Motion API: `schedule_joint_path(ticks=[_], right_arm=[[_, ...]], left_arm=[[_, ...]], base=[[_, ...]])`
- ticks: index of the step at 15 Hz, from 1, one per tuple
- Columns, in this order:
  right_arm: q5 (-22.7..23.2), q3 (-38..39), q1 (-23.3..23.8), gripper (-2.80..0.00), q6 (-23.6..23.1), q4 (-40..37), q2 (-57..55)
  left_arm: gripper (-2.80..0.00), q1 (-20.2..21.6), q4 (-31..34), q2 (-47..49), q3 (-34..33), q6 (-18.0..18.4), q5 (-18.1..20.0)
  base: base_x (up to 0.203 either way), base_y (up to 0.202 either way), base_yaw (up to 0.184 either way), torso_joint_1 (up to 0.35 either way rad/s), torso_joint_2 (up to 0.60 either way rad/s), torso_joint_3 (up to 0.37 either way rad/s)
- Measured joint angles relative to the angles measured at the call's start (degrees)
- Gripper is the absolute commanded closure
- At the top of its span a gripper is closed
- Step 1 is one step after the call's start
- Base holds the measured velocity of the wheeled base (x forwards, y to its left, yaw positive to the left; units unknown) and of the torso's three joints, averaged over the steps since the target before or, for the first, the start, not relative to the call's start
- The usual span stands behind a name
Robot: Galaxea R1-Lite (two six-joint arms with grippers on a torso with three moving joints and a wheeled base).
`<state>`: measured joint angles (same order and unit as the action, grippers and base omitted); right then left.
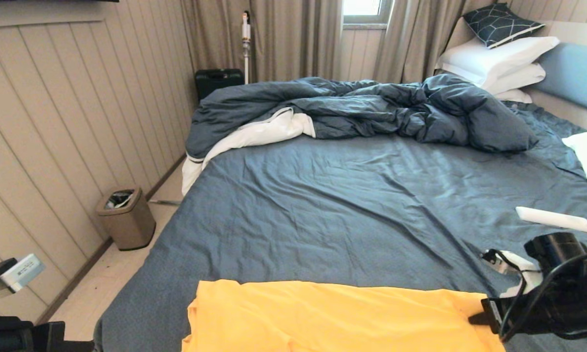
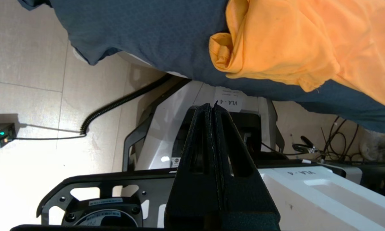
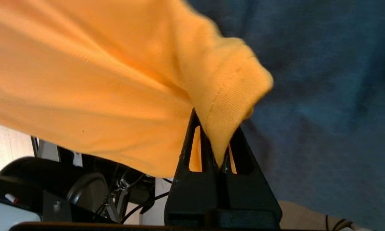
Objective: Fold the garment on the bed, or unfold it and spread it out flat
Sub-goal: Fold the yellow T-shirt
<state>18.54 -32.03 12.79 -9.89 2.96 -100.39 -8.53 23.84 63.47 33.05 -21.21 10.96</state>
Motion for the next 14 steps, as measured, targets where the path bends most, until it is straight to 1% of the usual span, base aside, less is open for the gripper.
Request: schedule_joint_path(ticks=[4, 7, 11, 14], right_arm=[[0.03, -0.79, 5.83, 0.0, -3.2, 0.02, 0.58], [0.07, -2.83, 10.27, 0.0, -4.73, -0.18, 0.27], [0.26, -7.33, 17.67, 0.0, -7.23, -0.32, -1.33], [0.29, -13.06, 22.54, 0.0, -7.74, -1.13, -3.01]], left_arm=[[0.0, 0.0, 0.11, -0.21, 0.07, -0.01, 0.45], [0.0, 0.0, 0.05, -0.05, 0.22, 0.07, 0.58], [0.0, -0.04, 0.02, 0.28, 0.57, 0.18, 0.5], [0.0, -0.06, 0.02, 0.4, 0.72, 0.18, 0.5]], base=[[0.0, 0.0, 0.0, 0.0, 0.0, 0.0], [0.0, 0.0, 0.0, 0.0, 0.0, 0.0], [0.0, 0.0, 0.0, 0.0, 0.0, 0.0], [0.0, 0.0, 0.0, 0.0, 0.0, 0.0]])
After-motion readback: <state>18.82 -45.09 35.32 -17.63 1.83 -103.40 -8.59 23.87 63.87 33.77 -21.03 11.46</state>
